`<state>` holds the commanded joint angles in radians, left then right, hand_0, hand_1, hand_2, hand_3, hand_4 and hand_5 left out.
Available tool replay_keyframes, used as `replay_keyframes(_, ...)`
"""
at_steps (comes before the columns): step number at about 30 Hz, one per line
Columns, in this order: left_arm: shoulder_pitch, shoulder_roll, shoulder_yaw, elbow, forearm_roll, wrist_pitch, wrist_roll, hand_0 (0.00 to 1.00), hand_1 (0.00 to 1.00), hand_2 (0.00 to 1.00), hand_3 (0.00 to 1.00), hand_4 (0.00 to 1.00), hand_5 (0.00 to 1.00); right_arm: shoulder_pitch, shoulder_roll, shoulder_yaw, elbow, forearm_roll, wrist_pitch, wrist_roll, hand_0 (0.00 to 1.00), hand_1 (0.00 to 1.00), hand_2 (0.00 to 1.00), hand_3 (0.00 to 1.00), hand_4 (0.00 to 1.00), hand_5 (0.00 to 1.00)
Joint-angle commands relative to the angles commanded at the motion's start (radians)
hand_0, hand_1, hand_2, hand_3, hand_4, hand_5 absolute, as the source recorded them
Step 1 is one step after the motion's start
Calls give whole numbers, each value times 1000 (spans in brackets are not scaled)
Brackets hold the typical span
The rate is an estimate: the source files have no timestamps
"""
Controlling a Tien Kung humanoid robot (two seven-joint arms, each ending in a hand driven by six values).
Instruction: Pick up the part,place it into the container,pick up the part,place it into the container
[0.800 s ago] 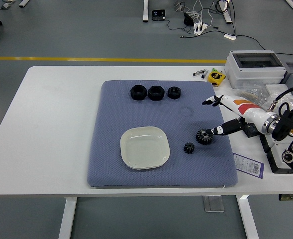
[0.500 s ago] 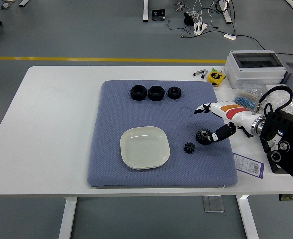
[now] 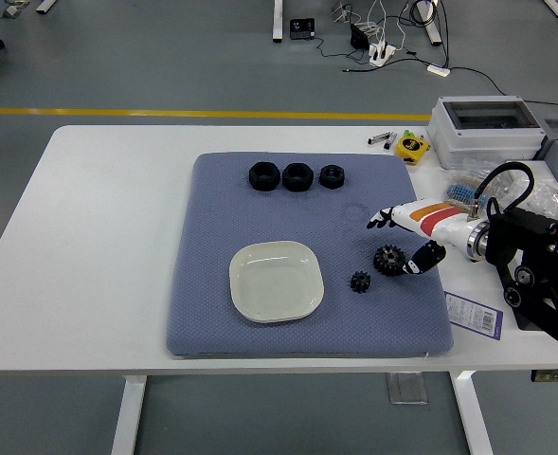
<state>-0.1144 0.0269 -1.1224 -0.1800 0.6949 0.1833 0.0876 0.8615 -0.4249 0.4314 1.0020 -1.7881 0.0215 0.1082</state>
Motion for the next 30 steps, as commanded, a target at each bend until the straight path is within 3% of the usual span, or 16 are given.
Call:
replay_keyframes(6,-1,0,2,0,-5,1,-1,710,623,640,566,618,699,-3,2,-9,3,-2,0,-2,721,705,745,786,916,99)
replay_keyframes(15,-3,-2,8,0,-10,1,-1,710,625,643,565,618,698,4,40,-44,-65,3,-41,4,720,703,743,777,887,48)
replay_keyframes(24,-5,-2,13,0,-14,0,0,710,626,643,564,618,698,10,66,-70,-125,7,-44,7,704,696,730,769,880,51)
replay_keyframes(30,-6,-1,16,0,-15,0,0,710,626,643,565,618,697,10,71,-77,-131,14,-54,14,696,670,712,751,856,59)
